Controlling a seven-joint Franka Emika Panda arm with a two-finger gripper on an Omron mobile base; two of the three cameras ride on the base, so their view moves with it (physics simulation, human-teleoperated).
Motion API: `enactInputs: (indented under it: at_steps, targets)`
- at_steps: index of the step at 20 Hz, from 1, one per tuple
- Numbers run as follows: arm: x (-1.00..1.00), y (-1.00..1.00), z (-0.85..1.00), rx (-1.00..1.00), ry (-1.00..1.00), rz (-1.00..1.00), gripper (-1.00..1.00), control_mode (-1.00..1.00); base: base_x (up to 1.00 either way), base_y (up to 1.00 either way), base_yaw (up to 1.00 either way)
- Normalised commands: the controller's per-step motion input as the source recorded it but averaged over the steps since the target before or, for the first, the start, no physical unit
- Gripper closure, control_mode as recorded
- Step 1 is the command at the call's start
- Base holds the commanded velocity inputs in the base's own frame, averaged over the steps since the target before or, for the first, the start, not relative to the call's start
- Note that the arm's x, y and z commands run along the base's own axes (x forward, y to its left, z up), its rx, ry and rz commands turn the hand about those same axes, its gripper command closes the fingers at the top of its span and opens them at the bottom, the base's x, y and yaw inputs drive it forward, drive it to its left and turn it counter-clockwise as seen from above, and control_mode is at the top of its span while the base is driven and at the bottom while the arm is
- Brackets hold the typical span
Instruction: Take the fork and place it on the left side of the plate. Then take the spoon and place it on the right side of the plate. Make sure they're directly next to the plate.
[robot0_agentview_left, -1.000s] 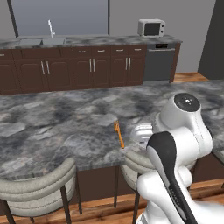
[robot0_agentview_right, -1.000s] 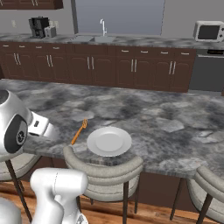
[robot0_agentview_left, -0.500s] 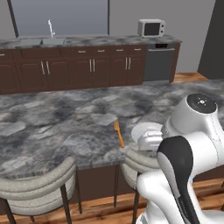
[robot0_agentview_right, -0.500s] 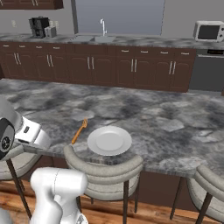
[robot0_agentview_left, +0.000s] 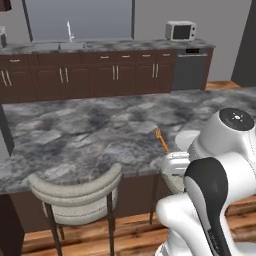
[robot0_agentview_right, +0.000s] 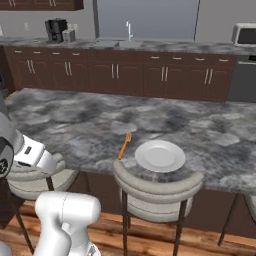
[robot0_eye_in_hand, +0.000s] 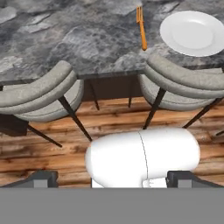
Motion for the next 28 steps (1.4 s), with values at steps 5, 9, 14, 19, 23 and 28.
enactInputs:
  at_steps: [5,9,14,19,23,28]
  targets:
    - [0.00,0.00,0.00,0.00,0.00,0.00,-1.00,1.00,0.00,1.00,0.00]
    - [0.00,0.00,0.00,0.00,0.00,0.00,-1.00,1.00,0.00,1.00,0.00]
    - [0.00,0.00,0.00,0.00,0.00,0.00,-1.00,1.00,0.00,1.00,0.00]
    - [0.00,0.00,0.00,0.00,0.00,0.00,-1.00,1.00,0.00,1.00,0.00]
    - [0.00,0.00,0.00,0.00,0.00,0.00,-1.00,1.00,0.03,1.00,0.00]
    - [0.00,0.00,0.00,0.00,0.00,0.00,-1.00,1.00,0.16,1.00,-0.01]
